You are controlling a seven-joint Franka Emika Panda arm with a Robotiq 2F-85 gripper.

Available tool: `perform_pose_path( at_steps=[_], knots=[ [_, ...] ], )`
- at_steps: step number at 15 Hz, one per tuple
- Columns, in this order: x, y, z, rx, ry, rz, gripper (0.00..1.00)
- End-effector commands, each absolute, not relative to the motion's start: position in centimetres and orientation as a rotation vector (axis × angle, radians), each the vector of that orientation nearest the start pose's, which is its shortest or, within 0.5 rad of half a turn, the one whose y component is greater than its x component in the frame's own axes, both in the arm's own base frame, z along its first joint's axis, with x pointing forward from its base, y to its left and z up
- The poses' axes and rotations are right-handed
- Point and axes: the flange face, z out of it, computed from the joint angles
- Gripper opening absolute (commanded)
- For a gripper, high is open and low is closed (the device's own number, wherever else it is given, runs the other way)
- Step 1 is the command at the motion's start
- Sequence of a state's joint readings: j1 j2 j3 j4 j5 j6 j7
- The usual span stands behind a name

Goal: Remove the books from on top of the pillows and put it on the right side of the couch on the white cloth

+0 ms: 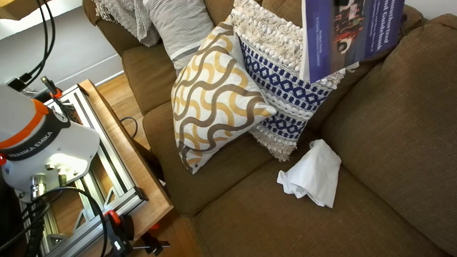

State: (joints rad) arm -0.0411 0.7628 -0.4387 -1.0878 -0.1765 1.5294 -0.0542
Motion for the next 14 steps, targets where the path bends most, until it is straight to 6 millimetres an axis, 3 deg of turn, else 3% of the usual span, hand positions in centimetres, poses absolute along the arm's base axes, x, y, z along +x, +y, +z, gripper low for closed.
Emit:
perform_pose_path(
  at_steps=[1,3,4,7,9,10,11,14],
  knots=[
    [62.1,-28.7,34.9,-3.259,0.465,0.724,0.03],
    [58.8,-30.5,32.2,-3.158,0.534,0.811,0.03],
    [62.4,-29.4,33.3,-3.26,0.521,0.815,0.11],
    [59.5,-31.3,31.3,-3.182,0.559,0.868,0.11],
    [59.4,-31.1,31.6,-3.179,0.553,0.861,0.11],
    [59.5,-30.9,31.8,-3.18,0.548,0.854,0.03],
    [59.4,-30.9,31.4,-3.178,0.52,0.883,0.03],
    [57.2,-32.8,28.1,-3.147,0.206,1.031,0.03]
  ],
)
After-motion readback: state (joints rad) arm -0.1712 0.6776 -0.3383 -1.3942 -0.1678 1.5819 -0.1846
